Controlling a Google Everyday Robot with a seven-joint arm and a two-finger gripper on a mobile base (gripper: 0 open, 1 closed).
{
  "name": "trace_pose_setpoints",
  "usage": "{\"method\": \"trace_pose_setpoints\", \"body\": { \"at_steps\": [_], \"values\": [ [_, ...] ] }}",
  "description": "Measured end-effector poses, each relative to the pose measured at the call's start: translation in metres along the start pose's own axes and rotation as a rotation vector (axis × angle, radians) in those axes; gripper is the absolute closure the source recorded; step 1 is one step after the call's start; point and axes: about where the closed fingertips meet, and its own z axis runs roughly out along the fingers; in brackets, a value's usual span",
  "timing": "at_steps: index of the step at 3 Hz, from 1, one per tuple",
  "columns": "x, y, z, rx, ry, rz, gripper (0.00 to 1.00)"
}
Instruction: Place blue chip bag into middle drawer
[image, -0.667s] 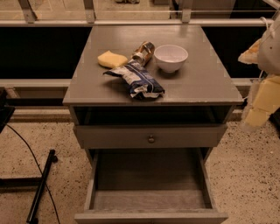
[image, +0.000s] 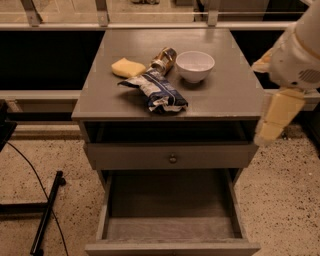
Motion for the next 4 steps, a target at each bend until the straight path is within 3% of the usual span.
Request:
{"method": "trace_pose_setpoints", "body": {
  "at_steps": [1,2,4],
  "values": [
    [-0.034,-0.023,0.031,0.048,-0.046,-0.085,0.0],
    [-0.085,-0.043,0.061,0.093,-0.141,-0.195,0.0],
    [-0.145,-0.078,0.108,0.129,-0.29,-0.266,0.0]
  ]
}}
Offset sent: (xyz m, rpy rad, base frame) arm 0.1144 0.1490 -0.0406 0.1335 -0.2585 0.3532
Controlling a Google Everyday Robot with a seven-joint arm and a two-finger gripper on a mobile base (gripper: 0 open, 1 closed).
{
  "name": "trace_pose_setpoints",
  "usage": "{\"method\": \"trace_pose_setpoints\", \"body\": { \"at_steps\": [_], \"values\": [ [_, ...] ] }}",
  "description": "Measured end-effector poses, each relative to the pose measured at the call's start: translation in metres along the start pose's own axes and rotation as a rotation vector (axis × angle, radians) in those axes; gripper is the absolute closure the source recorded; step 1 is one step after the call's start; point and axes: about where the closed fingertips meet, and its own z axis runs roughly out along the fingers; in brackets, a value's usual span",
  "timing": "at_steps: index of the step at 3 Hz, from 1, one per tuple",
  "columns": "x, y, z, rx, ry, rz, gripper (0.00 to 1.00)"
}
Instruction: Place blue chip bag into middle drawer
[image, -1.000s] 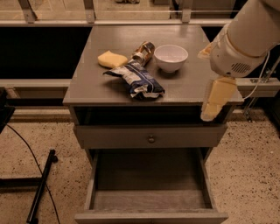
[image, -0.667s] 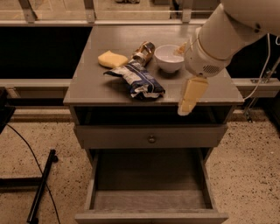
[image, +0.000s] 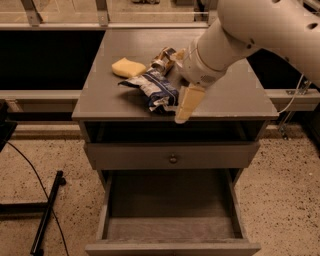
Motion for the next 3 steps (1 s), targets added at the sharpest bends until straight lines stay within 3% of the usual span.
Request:
{"method": "trace_pose_setpoints", "body": {
  "at_steps": [1,3],
  "values": [
    [-0.012,-0.002,0.026,-0.022,-0.091,0.008,0.18],
    [-0.003,0.002,0.066,-0.057,-0.167,0.067,0.64]
  ]
}}
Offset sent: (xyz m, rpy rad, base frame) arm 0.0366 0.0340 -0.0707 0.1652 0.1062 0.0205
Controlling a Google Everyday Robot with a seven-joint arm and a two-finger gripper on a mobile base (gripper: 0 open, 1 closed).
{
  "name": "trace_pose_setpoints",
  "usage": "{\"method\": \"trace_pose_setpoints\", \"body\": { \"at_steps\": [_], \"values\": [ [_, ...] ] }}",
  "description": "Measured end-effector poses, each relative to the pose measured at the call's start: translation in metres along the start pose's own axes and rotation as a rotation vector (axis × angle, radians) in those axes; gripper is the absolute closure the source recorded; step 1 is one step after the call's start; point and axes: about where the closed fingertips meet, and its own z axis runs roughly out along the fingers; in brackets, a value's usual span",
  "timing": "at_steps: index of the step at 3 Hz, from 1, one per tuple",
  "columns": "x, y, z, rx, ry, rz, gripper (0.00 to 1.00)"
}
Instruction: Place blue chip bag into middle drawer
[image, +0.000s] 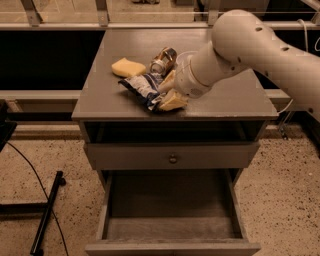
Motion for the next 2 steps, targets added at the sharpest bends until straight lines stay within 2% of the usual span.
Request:
{"method": "trace_pose_setpoints", "body": {
  "at_steps": [1,2],
  "values": [
    [-0.007,0.005,-0.017,-0.001,-0.113,-0.007,0.88],
    [-0.026,0.037,-0.067,-0.025,-0.265,-0.077,1.0]
  ]
}}
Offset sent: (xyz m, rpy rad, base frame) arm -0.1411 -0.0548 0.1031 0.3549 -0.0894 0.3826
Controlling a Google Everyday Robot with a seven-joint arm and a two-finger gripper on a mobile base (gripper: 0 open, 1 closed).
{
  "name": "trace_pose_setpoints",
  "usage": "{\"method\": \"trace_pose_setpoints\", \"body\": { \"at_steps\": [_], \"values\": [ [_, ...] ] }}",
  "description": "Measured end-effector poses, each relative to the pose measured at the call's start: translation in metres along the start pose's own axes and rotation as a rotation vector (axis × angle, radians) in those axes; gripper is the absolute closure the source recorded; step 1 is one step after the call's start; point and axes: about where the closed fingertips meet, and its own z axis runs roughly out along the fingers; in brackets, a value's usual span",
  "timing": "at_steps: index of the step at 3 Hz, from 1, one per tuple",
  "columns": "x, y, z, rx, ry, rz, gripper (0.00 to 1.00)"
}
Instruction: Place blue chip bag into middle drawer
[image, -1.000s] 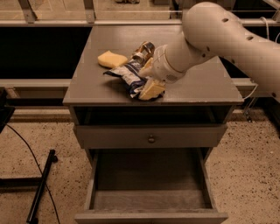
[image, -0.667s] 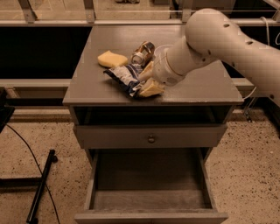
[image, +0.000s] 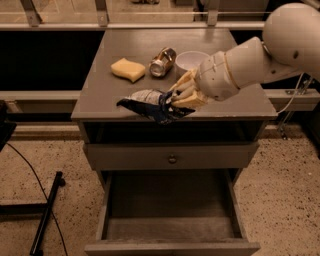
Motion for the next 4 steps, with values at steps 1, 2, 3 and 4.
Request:
{"method": "trace_pose_setpoints", "body": {
  "at_steps": [1,2,3,4],
  "values": [
    [-0.007,0.049,-0.033,-0.088,-0.137,-0.065,1.0],
    [0.019,0.124,-0.04,-0.198,-0.069,-0.153,1.0],
    [0.019,0.131,-0.031,-0.224,-0.086,-0.135,1.0],
    [0.038,0.135,-0.025,-0.158,-0.048,-0.203,1.0]
  ]
}}
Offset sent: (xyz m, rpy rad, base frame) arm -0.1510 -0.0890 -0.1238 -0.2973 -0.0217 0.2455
